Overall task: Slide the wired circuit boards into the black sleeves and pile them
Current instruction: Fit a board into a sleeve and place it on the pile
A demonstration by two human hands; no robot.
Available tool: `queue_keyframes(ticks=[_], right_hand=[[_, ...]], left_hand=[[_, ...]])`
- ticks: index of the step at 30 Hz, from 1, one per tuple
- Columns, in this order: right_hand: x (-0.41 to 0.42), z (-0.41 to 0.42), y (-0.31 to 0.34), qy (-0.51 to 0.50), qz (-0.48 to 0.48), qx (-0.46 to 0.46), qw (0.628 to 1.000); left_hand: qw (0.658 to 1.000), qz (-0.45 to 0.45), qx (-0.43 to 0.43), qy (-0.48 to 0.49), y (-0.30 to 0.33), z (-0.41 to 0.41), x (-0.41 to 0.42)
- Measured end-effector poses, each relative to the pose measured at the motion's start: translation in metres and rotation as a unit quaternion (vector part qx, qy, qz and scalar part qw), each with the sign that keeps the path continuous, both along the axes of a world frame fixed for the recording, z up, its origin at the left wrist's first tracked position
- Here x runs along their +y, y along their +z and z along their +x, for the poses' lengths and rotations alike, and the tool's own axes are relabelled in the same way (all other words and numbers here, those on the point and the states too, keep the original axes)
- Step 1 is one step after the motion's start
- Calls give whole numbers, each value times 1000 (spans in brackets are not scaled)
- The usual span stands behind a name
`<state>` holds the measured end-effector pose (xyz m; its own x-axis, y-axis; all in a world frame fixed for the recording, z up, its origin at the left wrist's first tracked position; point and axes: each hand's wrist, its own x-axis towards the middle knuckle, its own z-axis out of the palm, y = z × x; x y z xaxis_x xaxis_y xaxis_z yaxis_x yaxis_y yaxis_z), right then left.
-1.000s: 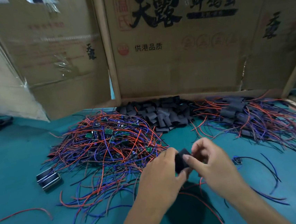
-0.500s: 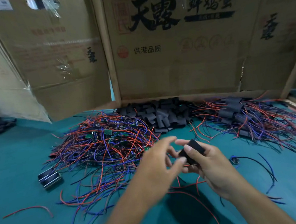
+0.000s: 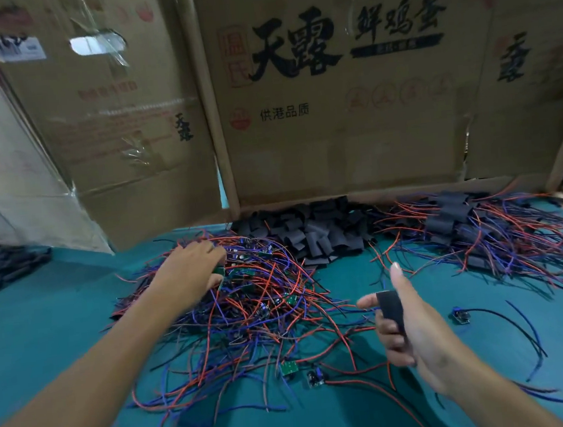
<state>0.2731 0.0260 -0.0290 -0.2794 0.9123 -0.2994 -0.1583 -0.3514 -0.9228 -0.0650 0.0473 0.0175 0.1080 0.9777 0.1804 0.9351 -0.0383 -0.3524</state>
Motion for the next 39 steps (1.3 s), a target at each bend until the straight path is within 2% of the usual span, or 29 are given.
queue_keyframes(ticks=[3, 4, 6, 8, 9, 12, 15, 17, 21, 25, 27, 31, 33, 36, 39], right_hand=[[-2, 0, 1, 18, -4, 4, 1000], [-3, 1, 2, 23, 5, -2, 1000], [-2, 2, 3, 22, 25, -19, 999], [-2, 5, 5, 11, 48, -32, 998], [-1, 6, 6, 8, 59, -37, 998], [1, 9, 7, 2, 83, -35, 996], [4, 11, 4, 3, 99, -48, 994], [6, 12, 0, 18, 108, -74, 991], [9, 16, -7, 59, 139, -119, 981], [8, 15, -11, 97, 199, -198, 955], [4, 10, -13, 137, 224, -235, 936], [-6, 0, -14, 183, 290, -280, 897], [-8, -1, -11, 191, 324, -296, 878], [-12, -1, -8, 225, 347, -246, 877], [-16, -5, -9, 213, 366, -210, 881]], left_hand=[[998, 33, 50, -17, 8, -2, -2], [997, 59, 33, -26, 13, 0, -4], [987, 125, -96, -38, 26, 7, -14], [949, 180, -255, -33, 39, 18, -25], [918, 196, -342, -36, 43, 25, -31], [793, 194, -575, -61, 41, 55, -50], [633, 175, -752, -59, 24, 86, -65], [538, 184, -822, -38, 10, 104, -71], [450, 197, -869, -53, -10, 123, -76], [314, 168, -933, -53, -12, 123, -73], [263, 139, -953, -58, -12, 119, -72], [206, 131, -967, -71, -12, 110, -73], [190, 137, -969, -77, -11, 106, -75], [173, 148, -970, -83, -9, 103, -75], [126, 138, -978, -96, -7, 100, -75]])
